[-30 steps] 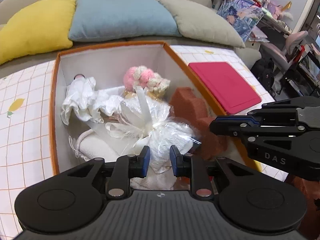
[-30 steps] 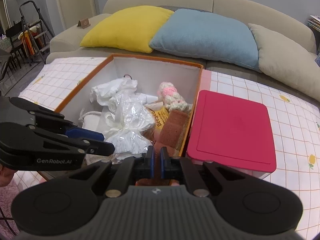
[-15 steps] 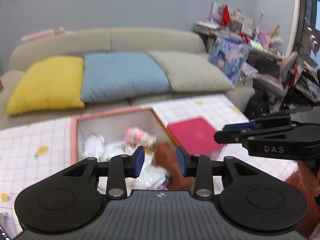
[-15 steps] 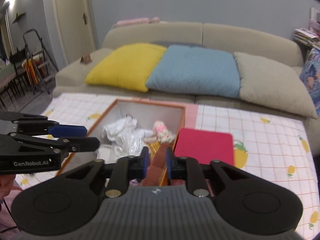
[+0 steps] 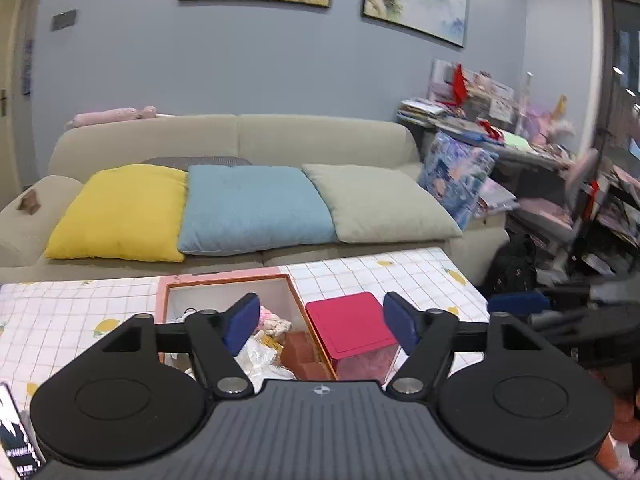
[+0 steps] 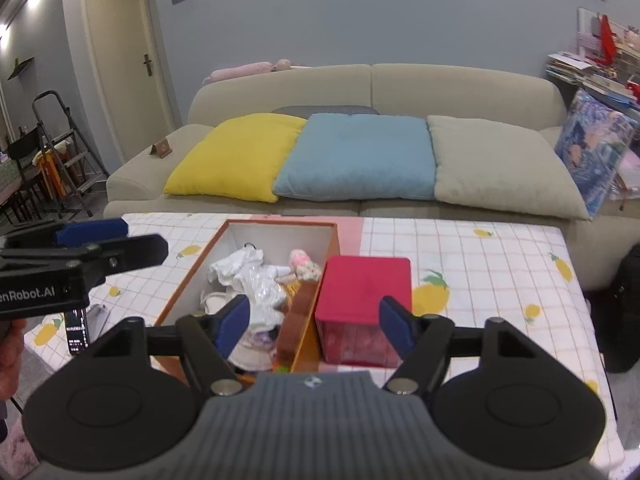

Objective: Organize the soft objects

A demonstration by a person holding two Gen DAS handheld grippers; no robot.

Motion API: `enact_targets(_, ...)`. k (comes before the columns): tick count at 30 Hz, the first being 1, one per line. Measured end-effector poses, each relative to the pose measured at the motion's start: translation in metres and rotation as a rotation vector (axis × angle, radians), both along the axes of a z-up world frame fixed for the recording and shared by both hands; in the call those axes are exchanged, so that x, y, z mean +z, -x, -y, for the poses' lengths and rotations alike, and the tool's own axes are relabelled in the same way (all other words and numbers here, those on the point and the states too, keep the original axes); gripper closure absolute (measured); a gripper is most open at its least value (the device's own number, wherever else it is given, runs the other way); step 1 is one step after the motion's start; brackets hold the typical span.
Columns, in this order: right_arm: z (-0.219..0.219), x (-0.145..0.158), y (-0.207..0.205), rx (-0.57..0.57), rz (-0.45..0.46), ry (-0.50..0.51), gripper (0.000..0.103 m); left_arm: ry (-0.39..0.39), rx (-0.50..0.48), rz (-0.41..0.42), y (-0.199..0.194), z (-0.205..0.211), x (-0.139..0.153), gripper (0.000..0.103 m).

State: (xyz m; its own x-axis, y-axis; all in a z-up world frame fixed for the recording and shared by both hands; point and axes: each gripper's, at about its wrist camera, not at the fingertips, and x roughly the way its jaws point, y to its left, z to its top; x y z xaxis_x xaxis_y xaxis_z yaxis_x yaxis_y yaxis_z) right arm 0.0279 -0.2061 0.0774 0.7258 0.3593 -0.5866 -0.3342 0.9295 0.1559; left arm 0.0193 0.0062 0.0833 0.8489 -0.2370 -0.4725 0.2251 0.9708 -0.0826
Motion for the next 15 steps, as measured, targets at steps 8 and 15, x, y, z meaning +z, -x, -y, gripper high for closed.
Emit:
enact_targets(8, 0.01, -0.014, 0.044, -0.113, 0.073, 0.037, 0.013, 0.0, 0.082, 0.023, 0.029, 0.018, -0.016, 0.011)
enact_targets(15, 0.017, -0.032, 0.05, -0.189, 0.062, 0.073, 0.006, 0.006, 0.132, -0.05, 0.031, 0.016, -0.039, 0.009)
